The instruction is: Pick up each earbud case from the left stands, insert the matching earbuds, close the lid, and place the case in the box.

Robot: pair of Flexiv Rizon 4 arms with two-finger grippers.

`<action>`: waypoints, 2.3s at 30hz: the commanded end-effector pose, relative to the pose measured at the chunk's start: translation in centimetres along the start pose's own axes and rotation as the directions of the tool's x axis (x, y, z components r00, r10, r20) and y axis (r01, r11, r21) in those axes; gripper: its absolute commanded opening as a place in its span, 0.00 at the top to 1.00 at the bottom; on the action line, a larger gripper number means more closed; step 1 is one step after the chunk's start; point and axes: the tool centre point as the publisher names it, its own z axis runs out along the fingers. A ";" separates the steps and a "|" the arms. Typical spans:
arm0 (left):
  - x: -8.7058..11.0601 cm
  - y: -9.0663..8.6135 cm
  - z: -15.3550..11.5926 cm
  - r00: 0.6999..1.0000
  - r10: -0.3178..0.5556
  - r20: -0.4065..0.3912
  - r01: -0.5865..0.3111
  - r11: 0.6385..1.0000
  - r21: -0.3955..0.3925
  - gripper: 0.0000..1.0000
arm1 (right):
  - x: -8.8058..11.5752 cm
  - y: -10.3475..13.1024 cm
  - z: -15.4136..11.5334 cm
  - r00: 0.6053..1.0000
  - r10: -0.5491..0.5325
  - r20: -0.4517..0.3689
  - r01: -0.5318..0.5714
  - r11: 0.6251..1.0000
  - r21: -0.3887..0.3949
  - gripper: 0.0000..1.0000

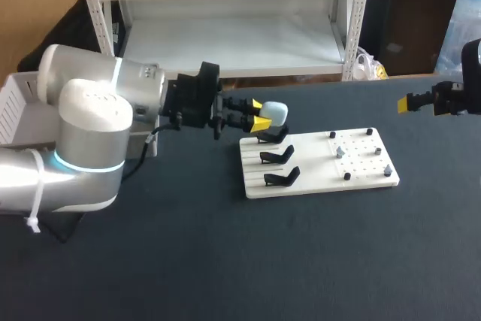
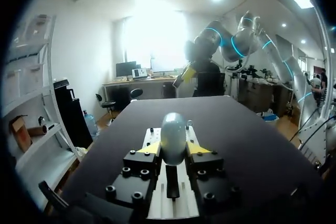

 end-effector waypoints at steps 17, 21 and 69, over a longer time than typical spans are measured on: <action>0.1 -1.3 -0.7 1.000 0.002 0.009 -0.002 0.999 -0.054 1.00 | -0.1 -0.1 0.0 1.000 -0.001 -0.002 0.001 1.000 -0.004 0.00; 0.5 -2.2 -0.9 0.996 -0.038 0.083 0.041 0.998 -0.038 1.00 | -0.1 -0.1 0.0 1.000 -0.001 -0.002 0.001 1.000 -0.004 0.00; 0.1 -3.5 2.1 0.982 -0.043 0.183 0.017 0.990 0.143 1.00 | 6.0 16.2 1.9 0.952 -0.276 -0.132 0.261 0.958 -0.119 0.00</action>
